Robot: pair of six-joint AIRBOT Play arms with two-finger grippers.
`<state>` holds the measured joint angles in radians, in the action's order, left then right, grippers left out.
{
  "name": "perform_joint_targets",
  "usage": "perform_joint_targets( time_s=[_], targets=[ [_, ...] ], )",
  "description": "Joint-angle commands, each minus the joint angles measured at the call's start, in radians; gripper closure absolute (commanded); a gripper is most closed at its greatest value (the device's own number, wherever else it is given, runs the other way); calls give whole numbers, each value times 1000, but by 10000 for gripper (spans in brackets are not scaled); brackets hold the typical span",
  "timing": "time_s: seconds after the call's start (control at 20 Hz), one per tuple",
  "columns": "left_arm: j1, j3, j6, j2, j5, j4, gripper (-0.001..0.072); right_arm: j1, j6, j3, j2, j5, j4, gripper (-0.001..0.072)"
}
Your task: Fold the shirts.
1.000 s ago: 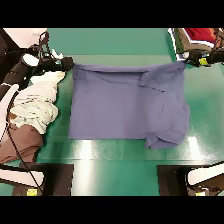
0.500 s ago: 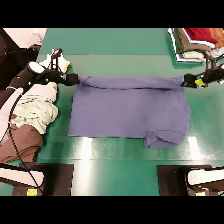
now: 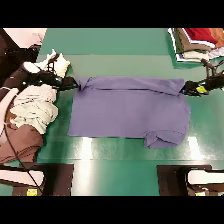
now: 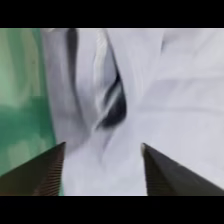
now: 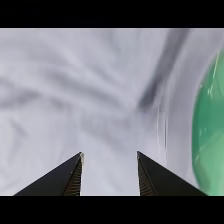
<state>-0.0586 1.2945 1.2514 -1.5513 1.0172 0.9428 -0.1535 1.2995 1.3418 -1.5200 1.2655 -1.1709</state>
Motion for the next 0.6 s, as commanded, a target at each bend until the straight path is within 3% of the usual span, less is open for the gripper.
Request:
perform_joint_targets(
  time_s=[0.0, 0.1, 0.3, 0.55],
  targets=[
    [-79, -15, 5, 100, 215, 58, 175, -65, 1, -22, 96, 165, 1, 323],
    [-95, -116, 5, 185, 277, 77, 174, -101, 0, -99, 180, 201, 1, 323],
    [-95, -439, 5, 351, 255, 83, 174, -136, 0, -264, 309, 208, 3, 323],
    [-95, -681, 5, 434, 215, 50, 174, -160, -40, -389, 381, 209, 143, 323]
  ],
)
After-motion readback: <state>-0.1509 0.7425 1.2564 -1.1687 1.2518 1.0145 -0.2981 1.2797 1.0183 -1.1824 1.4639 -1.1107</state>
